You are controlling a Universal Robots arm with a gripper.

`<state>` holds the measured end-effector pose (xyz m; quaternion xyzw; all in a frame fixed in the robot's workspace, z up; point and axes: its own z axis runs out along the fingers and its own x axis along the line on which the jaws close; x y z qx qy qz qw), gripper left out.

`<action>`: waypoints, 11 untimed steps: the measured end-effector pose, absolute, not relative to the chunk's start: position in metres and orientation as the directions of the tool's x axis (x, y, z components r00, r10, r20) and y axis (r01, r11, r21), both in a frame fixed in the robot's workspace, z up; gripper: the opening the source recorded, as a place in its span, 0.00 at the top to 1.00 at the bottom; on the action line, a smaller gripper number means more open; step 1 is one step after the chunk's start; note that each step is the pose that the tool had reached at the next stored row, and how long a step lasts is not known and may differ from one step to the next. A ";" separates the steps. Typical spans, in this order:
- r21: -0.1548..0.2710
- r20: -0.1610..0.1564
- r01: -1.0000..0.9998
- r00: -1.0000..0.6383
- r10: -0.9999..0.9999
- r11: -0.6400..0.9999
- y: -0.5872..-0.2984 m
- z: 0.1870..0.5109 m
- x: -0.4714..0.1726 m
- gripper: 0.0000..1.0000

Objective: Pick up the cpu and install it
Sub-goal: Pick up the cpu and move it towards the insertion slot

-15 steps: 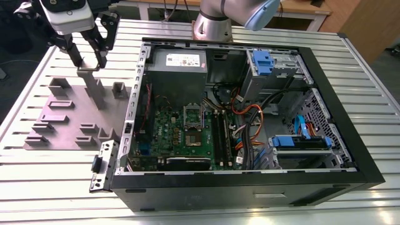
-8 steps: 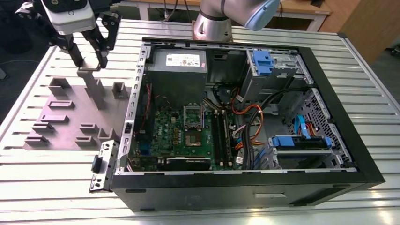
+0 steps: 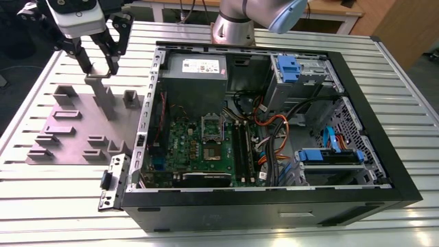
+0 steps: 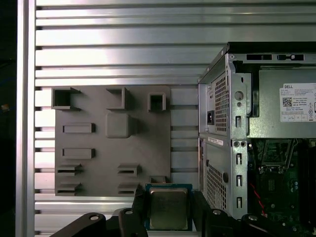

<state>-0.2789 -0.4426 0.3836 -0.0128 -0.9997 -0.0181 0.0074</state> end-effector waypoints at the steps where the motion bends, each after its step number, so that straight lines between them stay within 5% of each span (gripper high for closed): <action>1: 0.036 0.015 0.026 -1.000 0.025 0.999 -0.443 0.384 -0.279 0.53; 11: 0.036 0.015 0.026 -1.000 0.025 0.999 -0.443 0.384 -0.271 0.53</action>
